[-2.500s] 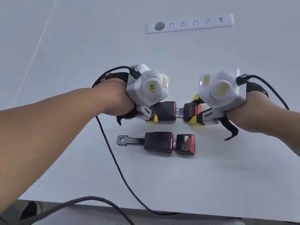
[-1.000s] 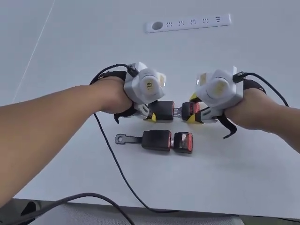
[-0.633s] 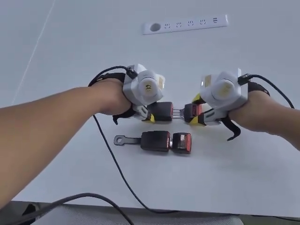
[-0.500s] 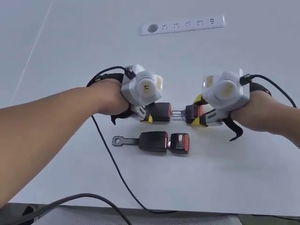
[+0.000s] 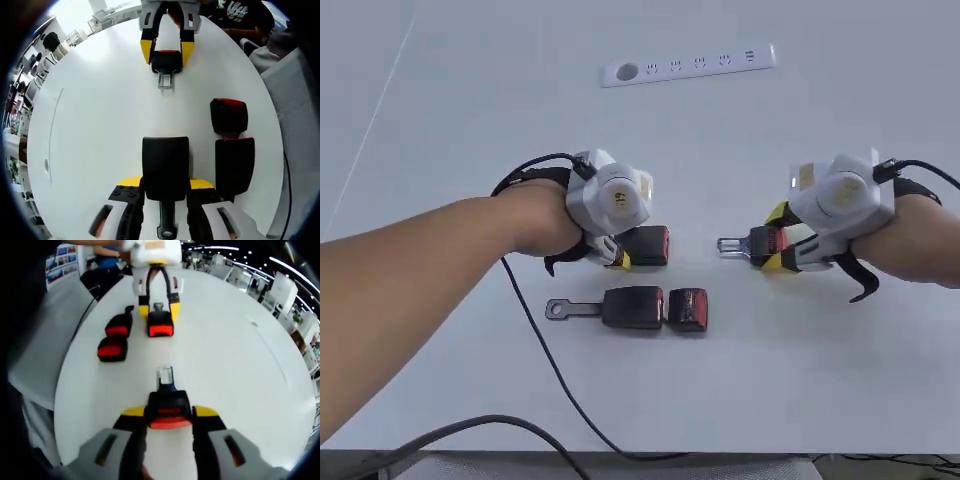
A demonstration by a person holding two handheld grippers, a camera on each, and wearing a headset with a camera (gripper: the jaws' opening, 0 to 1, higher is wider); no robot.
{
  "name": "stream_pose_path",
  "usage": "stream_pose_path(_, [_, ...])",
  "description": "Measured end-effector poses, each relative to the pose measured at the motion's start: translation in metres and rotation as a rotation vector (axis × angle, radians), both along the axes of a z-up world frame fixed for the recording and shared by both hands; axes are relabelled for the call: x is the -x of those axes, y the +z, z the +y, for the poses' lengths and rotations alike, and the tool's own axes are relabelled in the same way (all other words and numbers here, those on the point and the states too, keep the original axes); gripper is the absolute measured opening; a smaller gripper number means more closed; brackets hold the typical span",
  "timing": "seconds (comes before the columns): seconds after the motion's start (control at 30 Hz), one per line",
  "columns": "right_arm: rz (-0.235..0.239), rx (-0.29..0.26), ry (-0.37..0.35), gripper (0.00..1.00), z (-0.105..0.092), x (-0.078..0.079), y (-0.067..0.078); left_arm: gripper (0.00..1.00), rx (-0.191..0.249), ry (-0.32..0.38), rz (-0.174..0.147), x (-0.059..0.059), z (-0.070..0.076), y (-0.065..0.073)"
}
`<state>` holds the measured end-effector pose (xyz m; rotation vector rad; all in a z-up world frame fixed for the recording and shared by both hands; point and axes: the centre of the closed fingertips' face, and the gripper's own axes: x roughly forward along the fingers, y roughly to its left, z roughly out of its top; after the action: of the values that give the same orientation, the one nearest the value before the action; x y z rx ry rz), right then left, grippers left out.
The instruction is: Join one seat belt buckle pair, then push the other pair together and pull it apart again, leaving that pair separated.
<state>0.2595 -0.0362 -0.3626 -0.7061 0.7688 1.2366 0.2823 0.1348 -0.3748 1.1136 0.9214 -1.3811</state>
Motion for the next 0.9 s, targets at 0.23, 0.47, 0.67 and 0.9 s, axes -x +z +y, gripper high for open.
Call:
stream_pose_path(0.23, [0.006,0.043,-0.022,0.35,-0.032,0.003,0.0,0.32,-0.005,0.006,-0.001,0.0,0.0,0.001])
stream_pose_path(0.47, [0.014,0.066,-0.025,0.38,-0.049,0.006,-0.004,0.33,0.0,0.021,-0.01,0.0,0.0,0.002])
stream_pose_path(0.67, [-0.023,0.081,-0.056,0.49,-0.055,0.002,0.004,0.43,0.007,0.041,-0.056,-0.006,-0.002,0.005])
stream_pose_path(0.9, [-0.062,0.028,-0.125,0.57,-0.057,0.015,0.031,0.51,0.042,0.099,-0.138,-0.003,0.004,0.032])
